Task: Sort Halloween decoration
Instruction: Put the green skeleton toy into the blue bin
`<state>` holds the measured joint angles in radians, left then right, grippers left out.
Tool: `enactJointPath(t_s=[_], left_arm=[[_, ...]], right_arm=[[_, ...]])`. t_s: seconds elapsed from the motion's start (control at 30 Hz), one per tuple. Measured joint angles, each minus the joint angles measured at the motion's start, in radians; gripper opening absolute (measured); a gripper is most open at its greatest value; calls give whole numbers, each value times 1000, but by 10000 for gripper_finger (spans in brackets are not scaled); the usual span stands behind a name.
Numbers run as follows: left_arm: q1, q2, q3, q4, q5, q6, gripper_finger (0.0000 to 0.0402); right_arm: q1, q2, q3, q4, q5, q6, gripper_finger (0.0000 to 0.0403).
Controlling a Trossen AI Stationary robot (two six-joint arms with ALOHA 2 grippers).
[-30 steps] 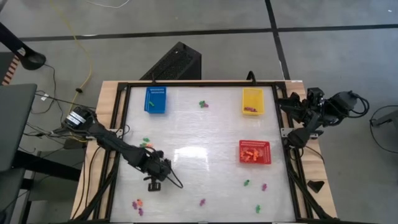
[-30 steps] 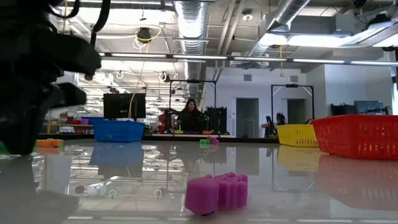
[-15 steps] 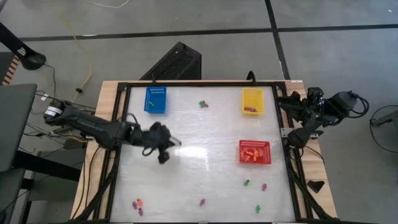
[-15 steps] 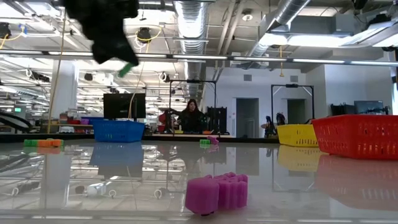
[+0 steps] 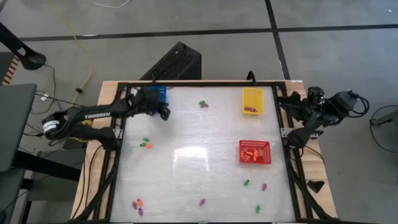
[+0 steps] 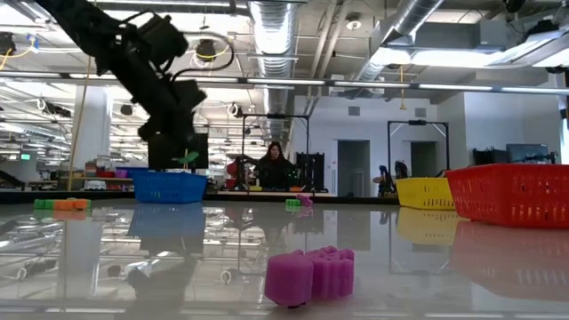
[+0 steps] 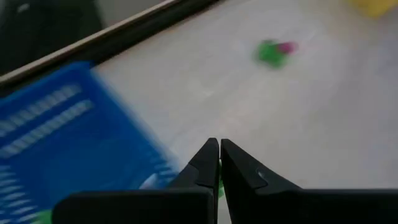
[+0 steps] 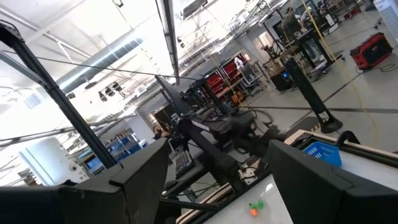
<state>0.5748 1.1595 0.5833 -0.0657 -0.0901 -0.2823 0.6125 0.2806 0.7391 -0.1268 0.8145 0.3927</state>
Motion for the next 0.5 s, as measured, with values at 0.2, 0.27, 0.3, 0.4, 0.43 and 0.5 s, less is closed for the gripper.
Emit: enactJointPath(t_s=[0.2, 0.27, 0.3, 0.4, 0.43, 0.5], left_arm=[[176, 48, 0, -59, 77, 53, 0], [210, 91, 0, -59, 138, 54, 0], [223, 114, 0, -58, 161, 53, 0], [245, 177, 0, -58, 182, 31, 0], [249, 192, 0, -58, 193, 27, 0], [254, 211, 0, -42, 234, 23, 0]], right_arm=[[0, 0, 0, -11, 0, -8, 304], [0, 0, 0, -18, -1, -4, 304], [0, 0, 0, -19, -2, 8, 304], [0, 0, 0, -22, -2, 30, 304], [0, 1, 0, -25, -1, 9, 304], [0, 16, 1, -26, 15, -70, 304]])
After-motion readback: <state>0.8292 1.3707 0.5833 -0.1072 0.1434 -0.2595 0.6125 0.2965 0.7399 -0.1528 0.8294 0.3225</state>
